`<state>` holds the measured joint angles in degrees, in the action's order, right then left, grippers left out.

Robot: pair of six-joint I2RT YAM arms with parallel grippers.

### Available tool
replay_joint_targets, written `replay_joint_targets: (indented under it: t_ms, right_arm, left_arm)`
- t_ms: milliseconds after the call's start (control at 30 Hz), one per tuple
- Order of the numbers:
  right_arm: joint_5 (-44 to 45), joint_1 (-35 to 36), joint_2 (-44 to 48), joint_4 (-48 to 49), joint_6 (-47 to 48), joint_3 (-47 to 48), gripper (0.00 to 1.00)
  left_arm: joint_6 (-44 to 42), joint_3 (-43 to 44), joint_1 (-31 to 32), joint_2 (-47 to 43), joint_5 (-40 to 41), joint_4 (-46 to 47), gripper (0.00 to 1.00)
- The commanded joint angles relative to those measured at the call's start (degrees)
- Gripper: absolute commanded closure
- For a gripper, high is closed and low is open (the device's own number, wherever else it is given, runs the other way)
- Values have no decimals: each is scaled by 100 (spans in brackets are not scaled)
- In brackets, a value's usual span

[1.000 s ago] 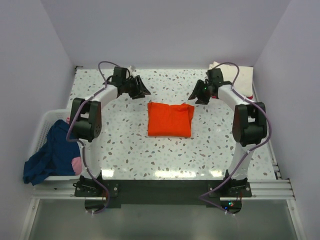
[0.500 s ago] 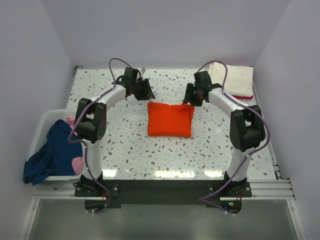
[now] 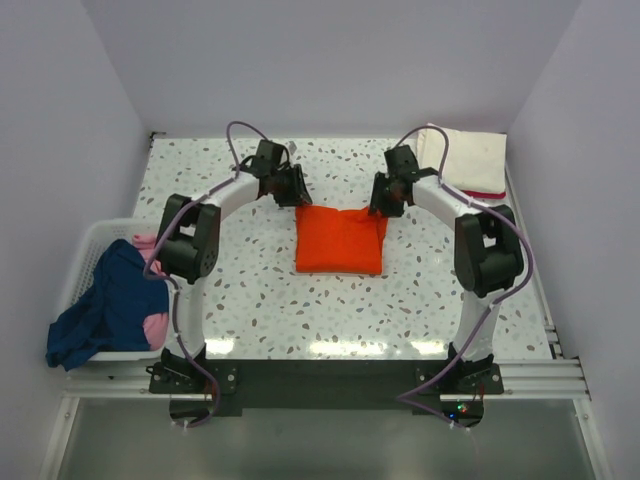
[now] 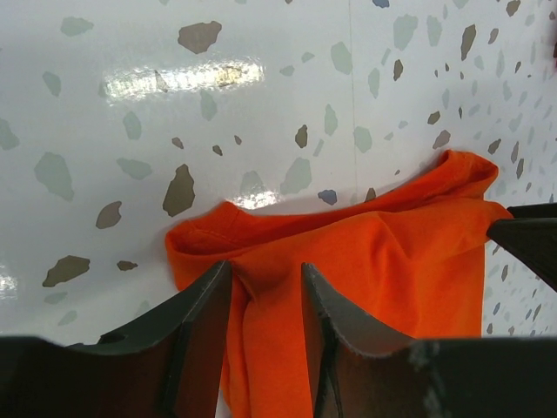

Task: Fold and stack the t-shirts
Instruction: Fold the tshirt

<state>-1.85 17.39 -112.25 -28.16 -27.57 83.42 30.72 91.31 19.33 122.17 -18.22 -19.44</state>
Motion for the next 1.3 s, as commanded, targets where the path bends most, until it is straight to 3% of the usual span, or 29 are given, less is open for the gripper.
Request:
replay_joint_targets:
  t_ms: [0,133,333,567,800,1267]
  right_arm:
    - [158,54,-104,56,-73,254,56]
    - [79,81,-201,83,-134,324,61]
    - [97,81,-228,92,-205,342,80]
    - [176,72,-78,-84,-257,412,99]
    - [264,-7,212,-58,-266,473,100]
    - [-228,-420,-657,382,-275,869,100]
  left_arm:
    - [-84,256,79,70,73,10,59]
    - [-75,265,106,88,46,11,63]
    - [-84,247,106,44,55,2,73]
    - [-93,256,106,-53,55,-33,97]
    - [-93,203,36,-334,64,11,100]
    - [92,519,-307,157,-191,248,100]
